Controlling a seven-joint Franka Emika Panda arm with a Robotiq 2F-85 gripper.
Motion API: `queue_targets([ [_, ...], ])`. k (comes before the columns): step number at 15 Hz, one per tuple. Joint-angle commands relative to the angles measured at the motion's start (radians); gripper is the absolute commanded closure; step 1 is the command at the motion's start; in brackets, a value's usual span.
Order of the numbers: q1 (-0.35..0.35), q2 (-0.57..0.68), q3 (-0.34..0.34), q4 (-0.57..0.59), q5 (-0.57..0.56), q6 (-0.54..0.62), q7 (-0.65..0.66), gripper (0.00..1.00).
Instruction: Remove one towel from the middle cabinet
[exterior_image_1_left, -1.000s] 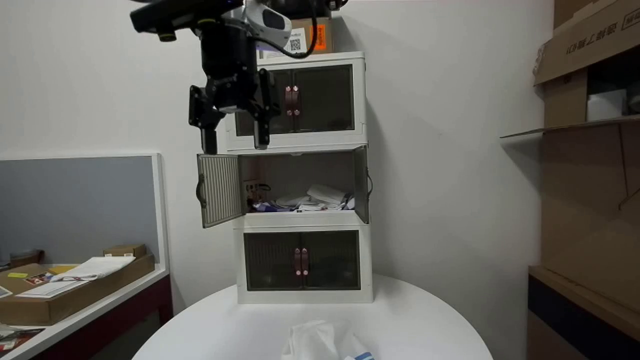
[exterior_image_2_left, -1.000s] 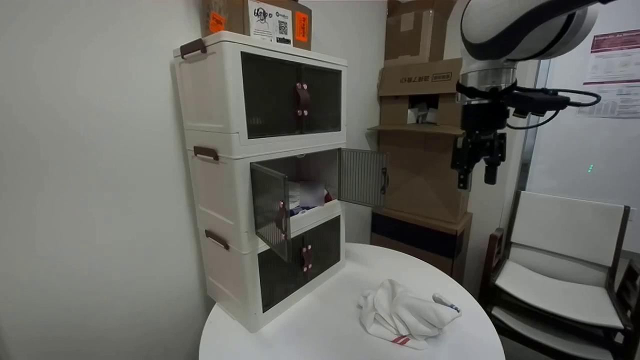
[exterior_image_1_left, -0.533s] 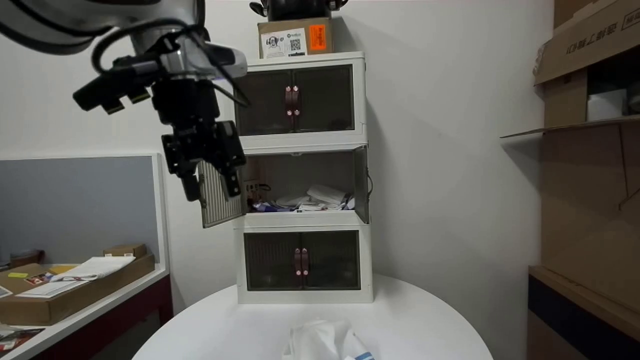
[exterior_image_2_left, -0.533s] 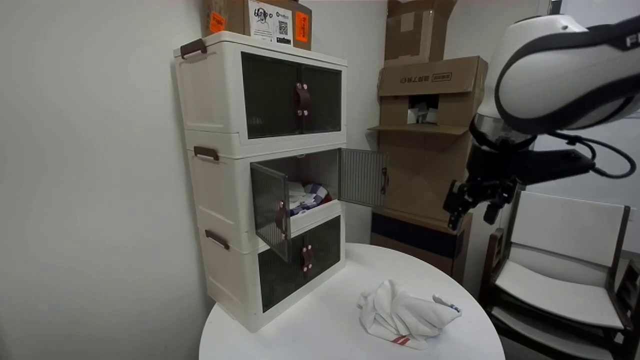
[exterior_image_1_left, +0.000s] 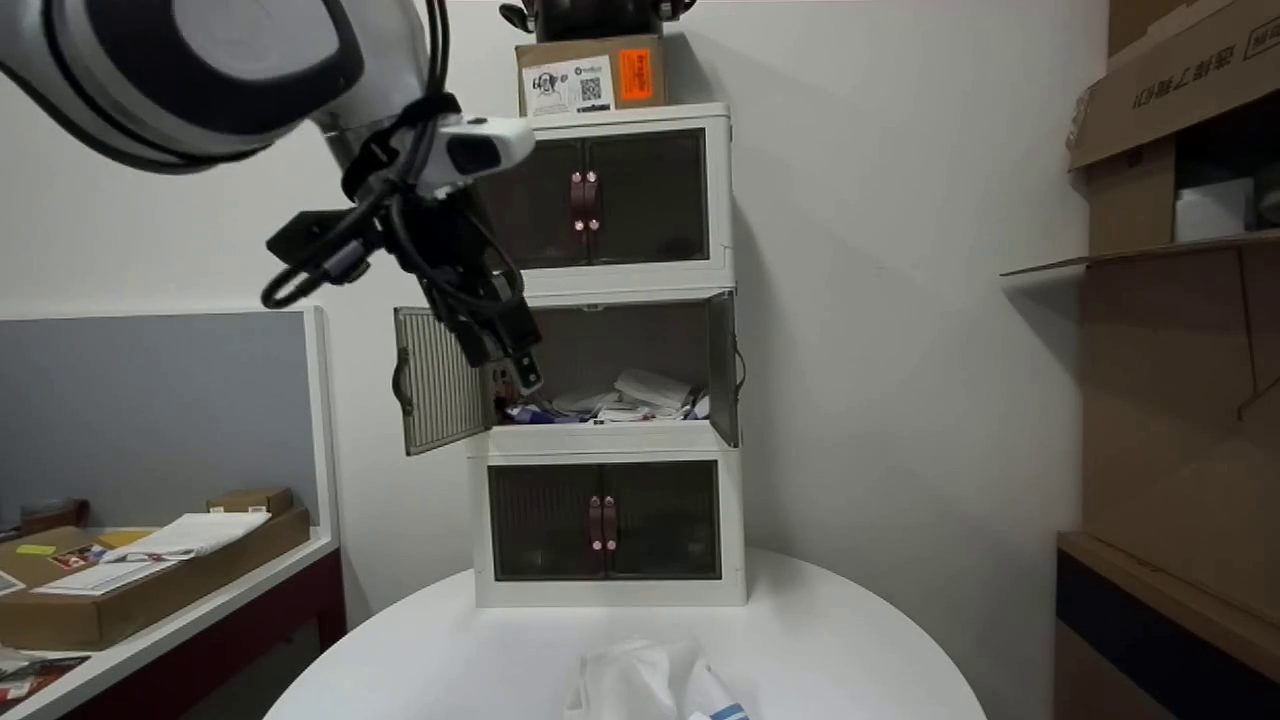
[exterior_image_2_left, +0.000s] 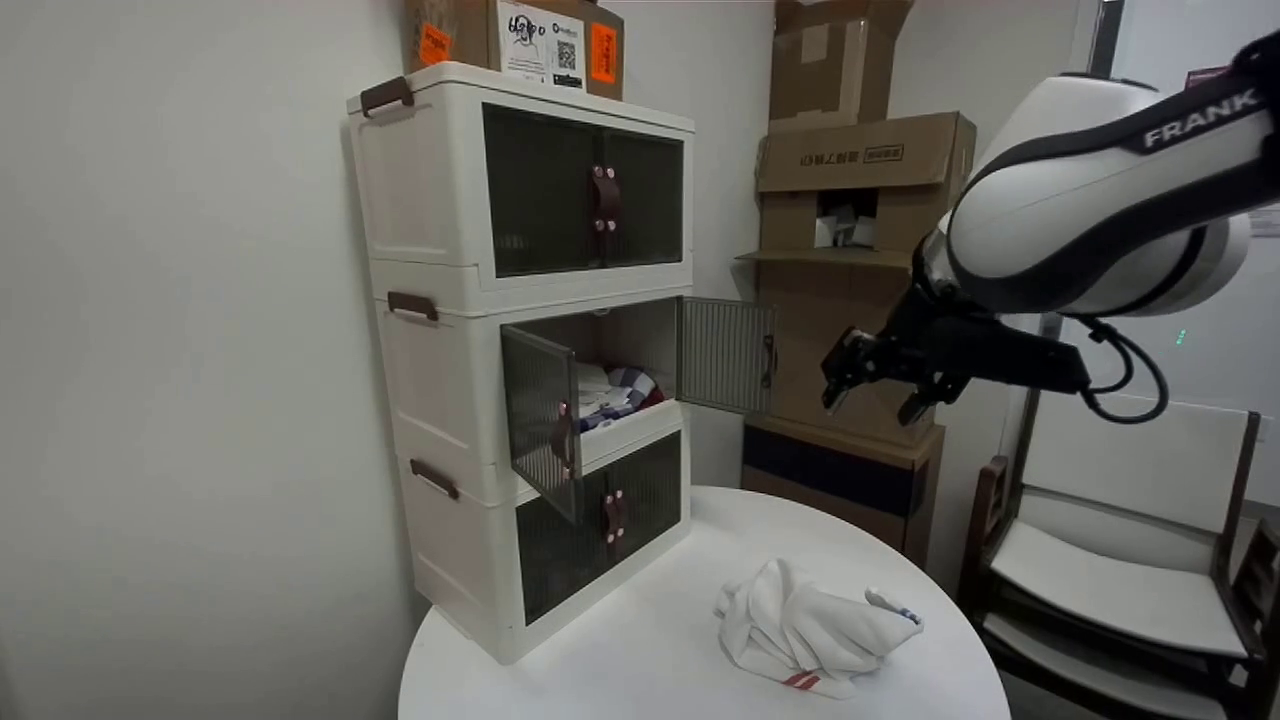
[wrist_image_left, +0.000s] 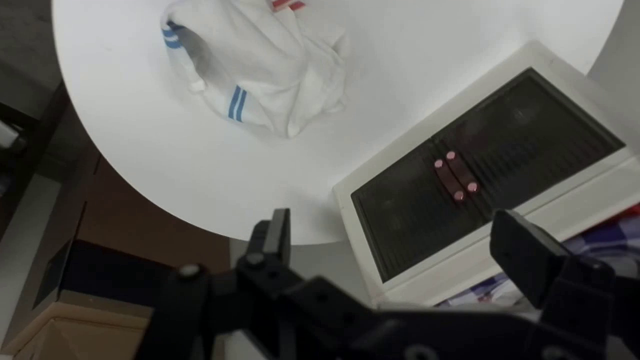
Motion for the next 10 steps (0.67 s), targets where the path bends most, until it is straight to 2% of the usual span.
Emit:
queue_targets([
  [1,-0.011,0.046,0.008,0.001,0.052,0.064,-0.012,0.0],
  [3,-0.012,0.1,0.007,0.01,0.058,0.087,-0.014,0.0],
  [8,-0.014,0.072,0.013,0.015,0.057,0.076,-0.013,0.0],
  [10,-0.038,0.092,0.034,0.016,0.049,0.095,0.021,0.0],
])
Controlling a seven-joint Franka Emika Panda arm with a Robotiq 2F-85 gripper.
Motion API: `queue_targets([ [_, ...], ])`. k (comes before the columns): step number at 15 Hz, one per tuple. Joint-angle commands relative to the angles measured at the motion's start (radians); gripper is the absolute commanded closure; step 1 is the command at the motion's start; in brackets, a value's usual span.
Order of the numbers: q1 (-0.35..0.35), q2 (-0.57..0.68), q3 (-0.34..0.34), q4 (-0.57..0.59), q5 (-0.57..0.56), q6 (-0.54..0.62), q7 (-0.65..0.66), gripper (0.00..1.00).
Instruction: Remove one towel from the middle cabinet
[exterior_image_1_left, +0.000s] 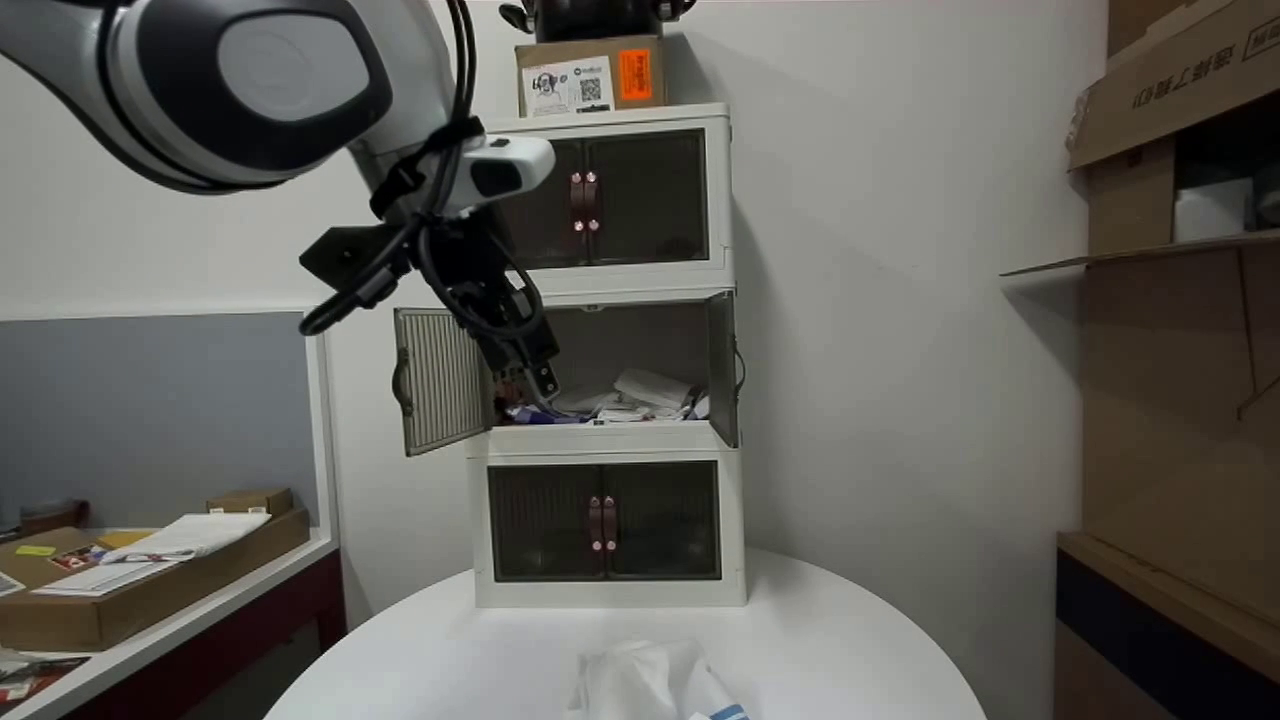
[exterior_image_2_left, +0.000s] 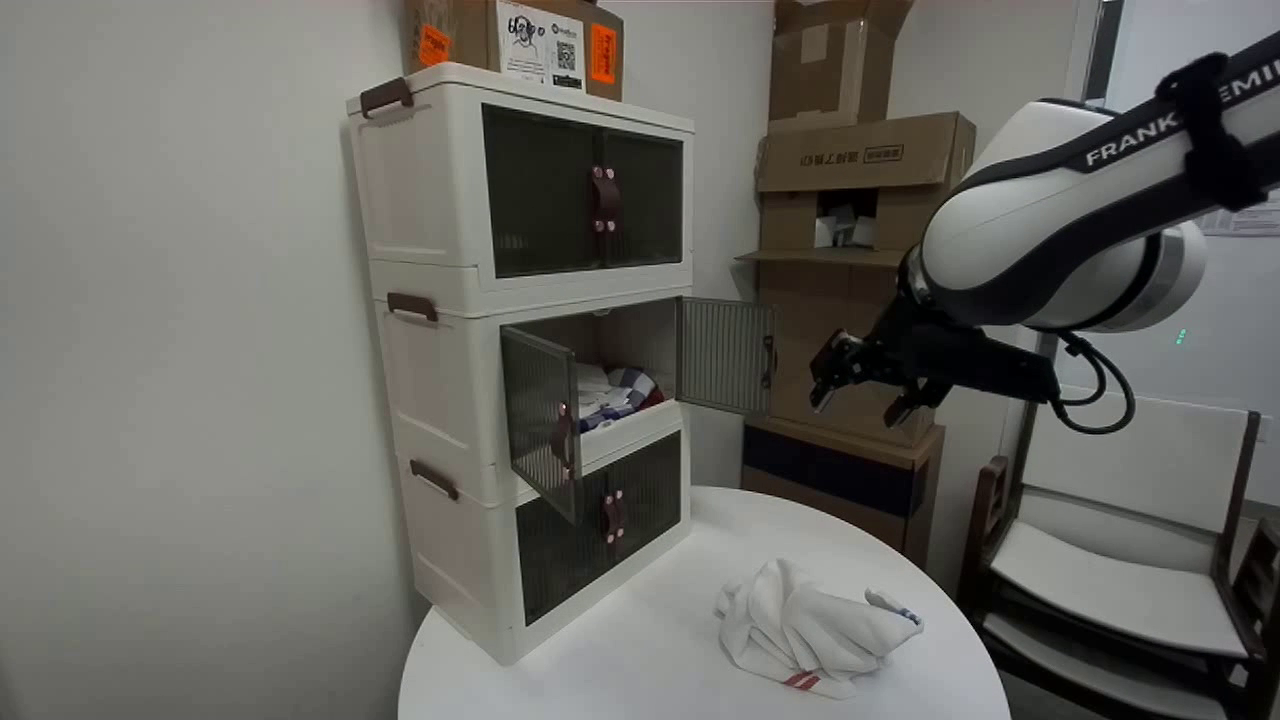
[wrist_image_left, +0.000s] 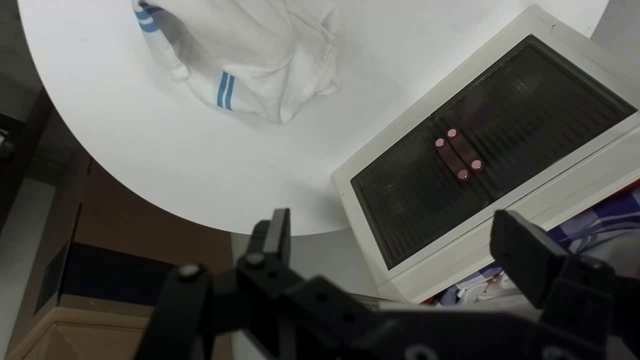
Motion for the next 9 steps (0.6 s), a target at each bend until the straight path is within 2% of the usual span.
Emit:
queue_targets([
  [1,-0.021,0.032,0.018,0.002,0.024,0.027,0.014,0.0],
  [6,0.032,0.177,-0.051,0.063,0.085,0.077,-0.058,0.0],
  [9,0.048,0.32,-0.055,0.15,0.088,0.134,-0.084,0.0],
])
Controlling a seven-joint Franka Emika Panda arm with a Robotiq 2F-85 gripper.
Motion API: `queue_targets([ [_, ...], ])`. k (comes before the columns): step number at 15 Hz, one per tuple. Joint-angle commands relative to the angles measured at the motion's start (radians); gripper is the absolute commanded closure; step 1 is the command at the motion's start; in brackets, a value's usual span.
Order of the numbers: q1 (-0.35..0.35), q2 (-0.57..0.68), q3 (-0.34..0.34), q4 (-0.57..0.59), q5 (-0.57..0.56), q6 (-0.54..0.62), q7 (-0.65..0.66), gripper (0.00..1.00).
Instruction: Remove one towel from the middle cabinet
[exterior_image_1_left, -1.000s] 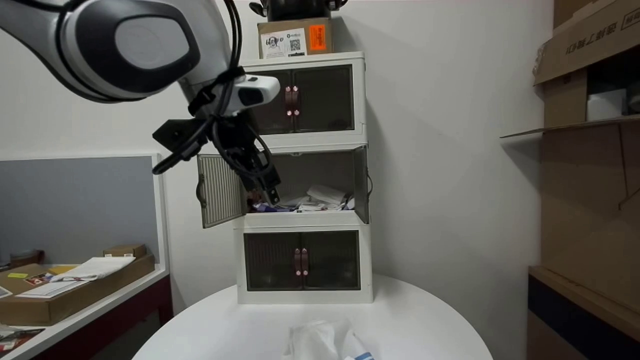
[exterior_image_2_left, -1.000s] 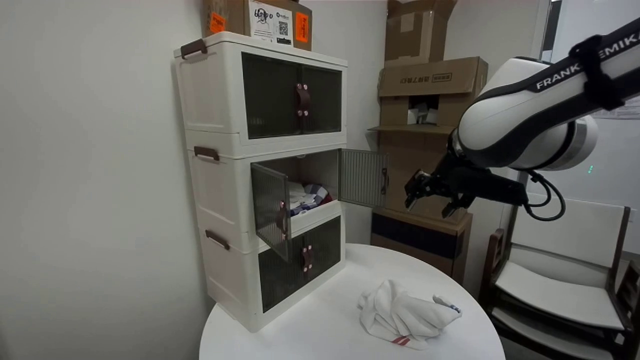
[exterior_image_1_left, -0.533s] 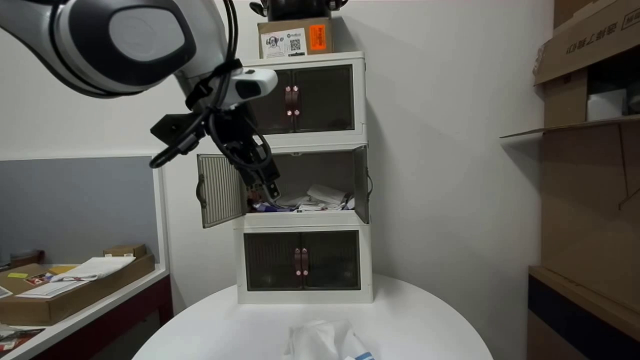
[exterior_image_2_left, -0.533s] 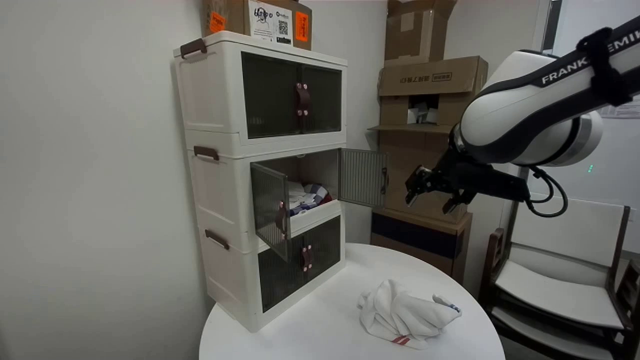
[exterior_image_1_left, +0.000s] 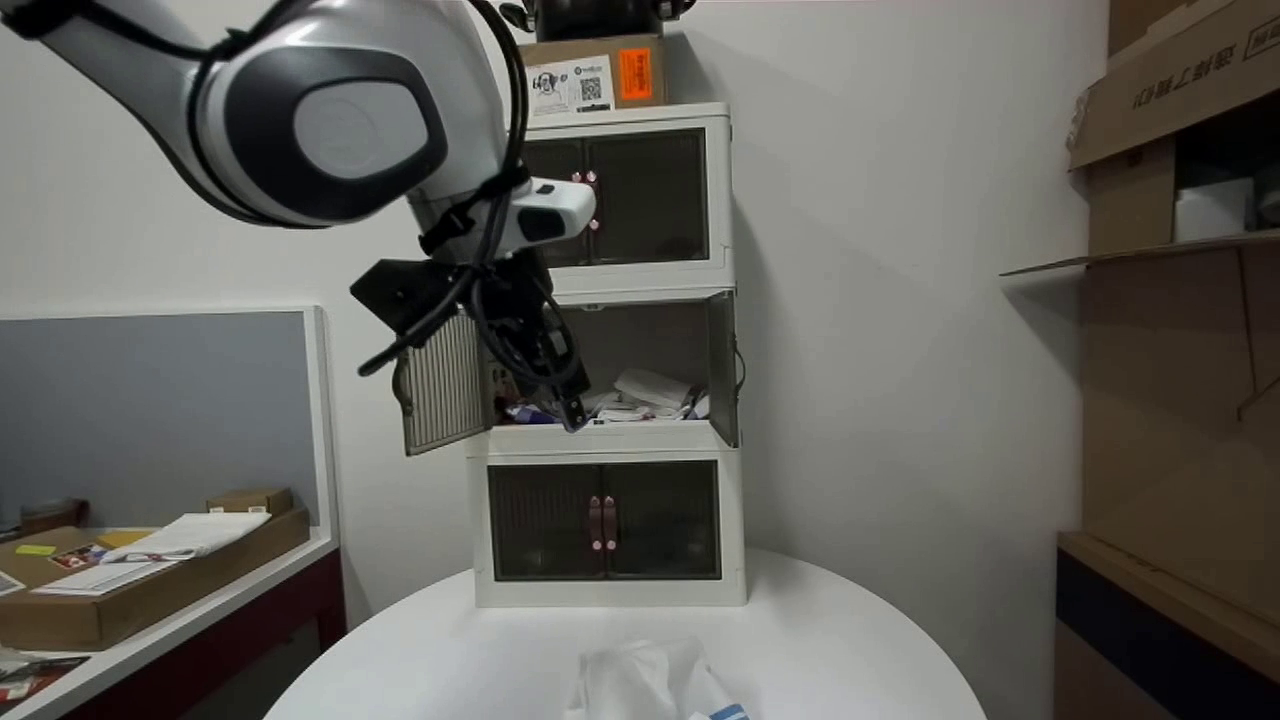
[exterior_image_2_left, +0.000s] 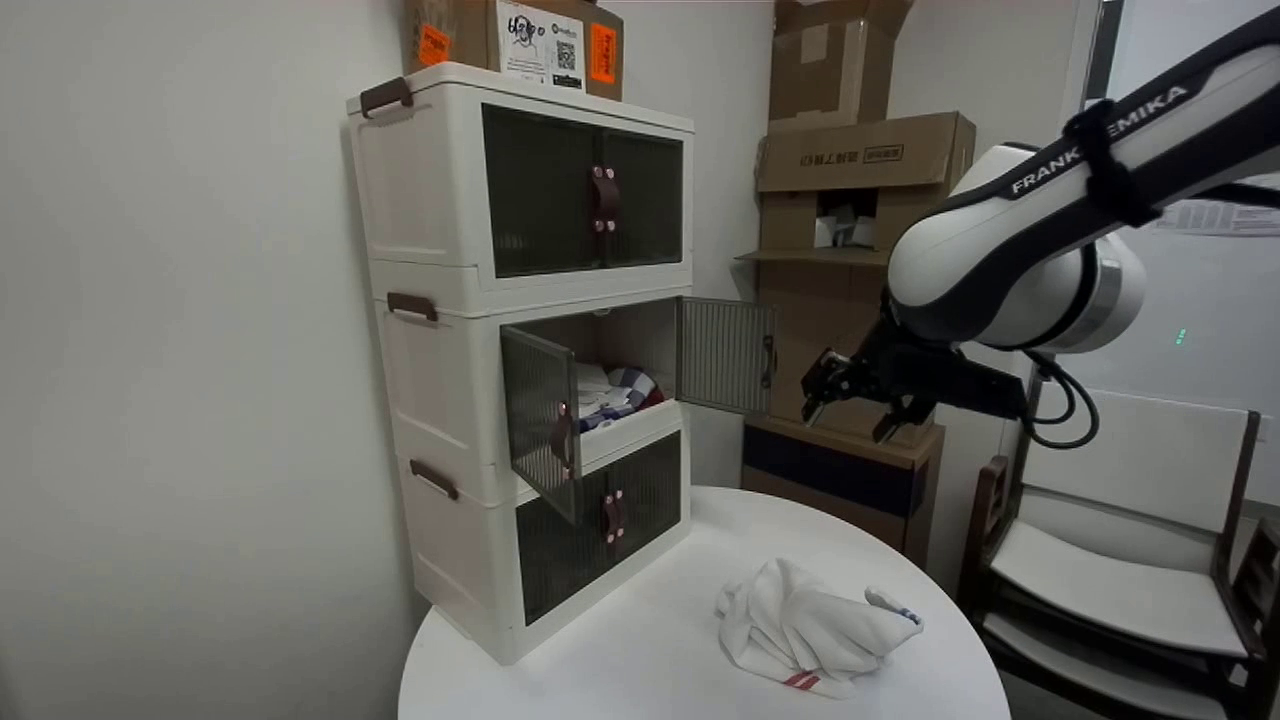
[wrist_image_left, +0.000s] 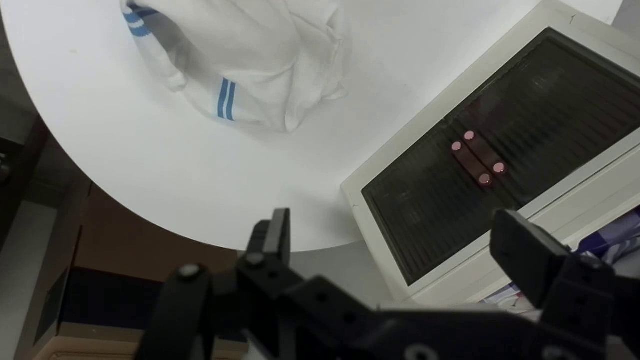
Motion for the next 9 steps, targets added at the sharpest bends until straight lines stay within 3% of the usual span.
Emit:
queue_targets([
  [1,0.034,0.208,-0.013,0.132,0.03,0.08,-0.049,0.0],
  [9,0.044,0.627,0.051,0.441,-0.02,0.32,0.014,0.0],
])
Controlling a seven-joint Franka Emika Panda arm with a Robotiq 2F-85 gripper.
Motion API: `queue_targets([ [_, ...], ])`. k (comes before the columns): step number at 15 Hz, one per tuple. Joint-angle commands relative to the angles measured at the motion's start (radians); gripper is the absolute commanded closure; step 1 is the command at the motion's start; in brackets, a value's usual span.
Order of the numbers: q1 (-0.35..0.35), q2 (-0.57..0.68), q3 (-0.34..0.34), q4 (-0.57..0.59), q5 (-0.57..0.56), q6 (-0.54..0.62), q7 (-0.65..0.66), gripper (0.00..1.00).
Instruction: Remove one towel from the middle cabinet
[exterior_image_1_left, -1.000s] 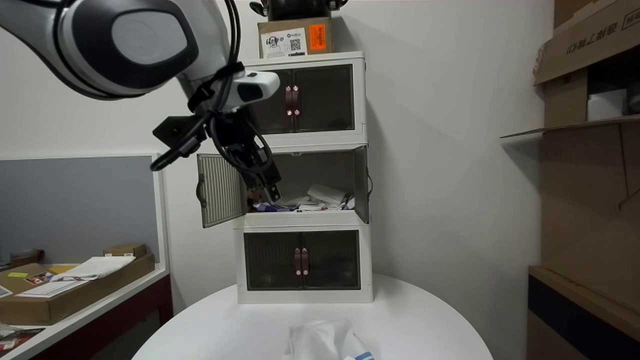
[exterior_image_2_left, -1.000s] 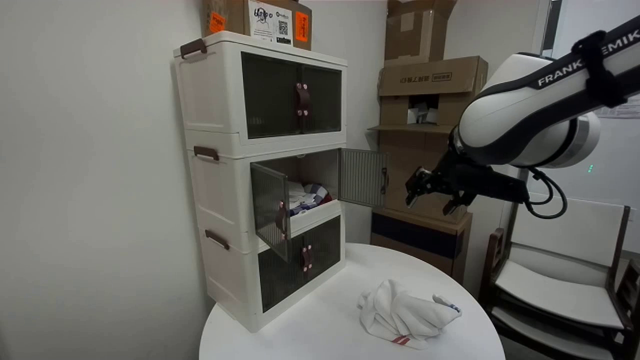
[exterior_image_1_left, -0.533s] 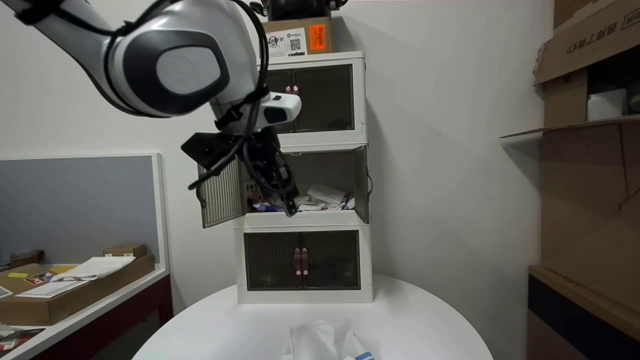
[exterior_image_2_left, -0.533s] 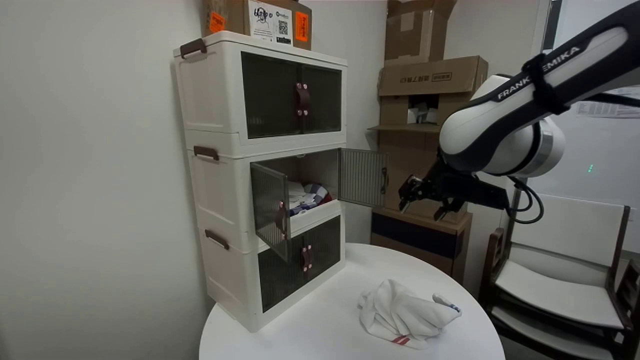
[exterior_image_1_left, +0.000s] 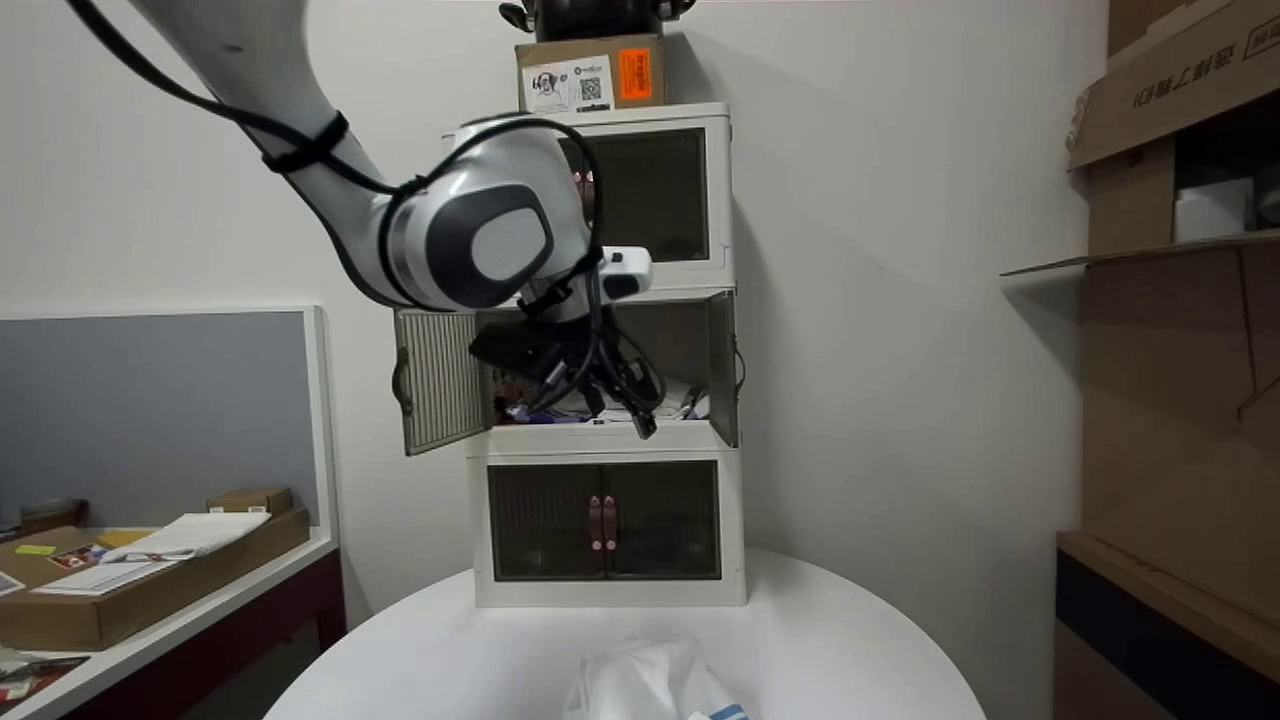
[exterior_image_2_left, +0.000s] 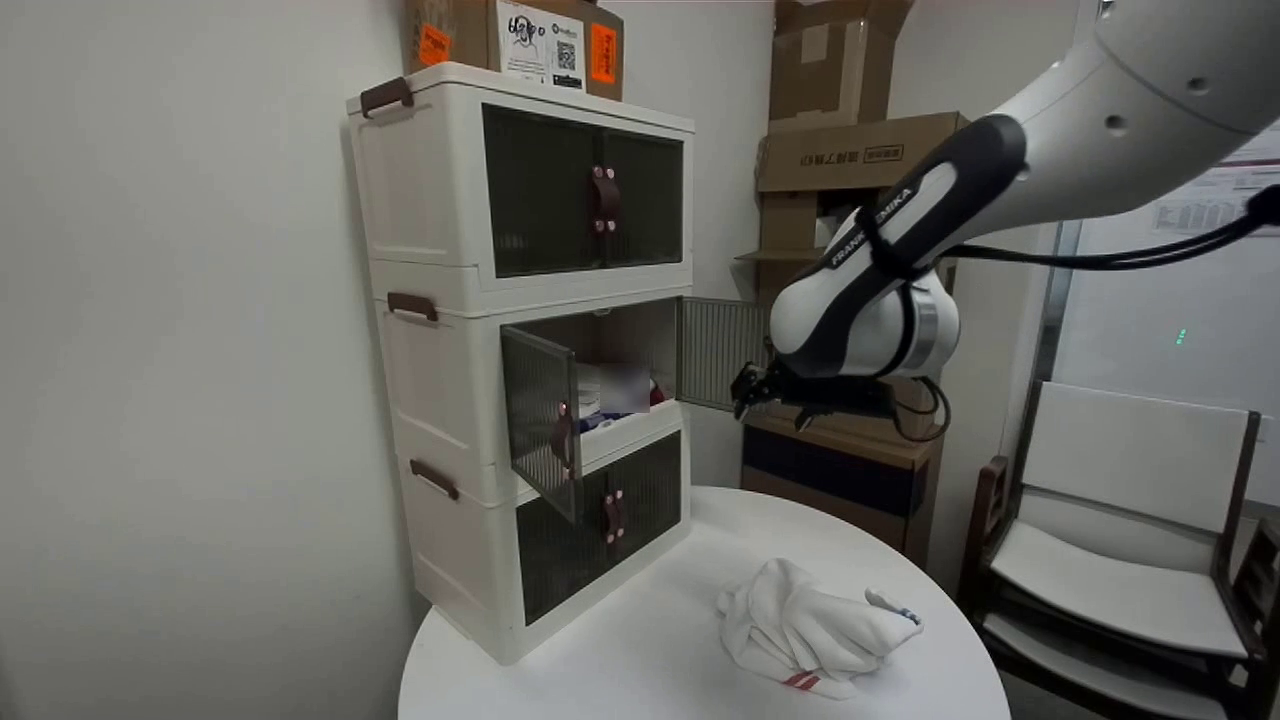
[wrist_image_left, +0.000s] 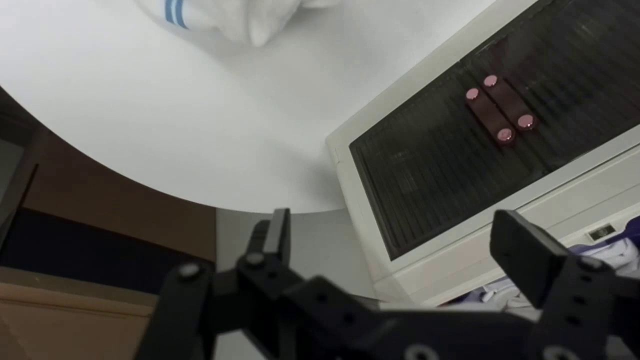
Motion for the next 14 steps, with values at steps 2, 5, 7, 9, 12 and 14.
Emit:
queue_targets([
  [2,0.02,0.235,0.027,0.227,0.008,0.099,0.023,0.0],
  [5,0.041,0.318,0.051,0.342,0.029,0.085,0.018,0.0],
  [7,0.054,0.359,0.07,0.407,0.038,0.081,0.016,0.0],
  [9,0.064,0.394,0.089,0.46,0.041,0.079,0.011,0.0],
  [12,0.082,0.442,0.092,0.523,0.016,0.087,0.0,0.0],
  [14,0.1,0.479,0.079,0.565,0.003,0.104,0.009,0.0],
])
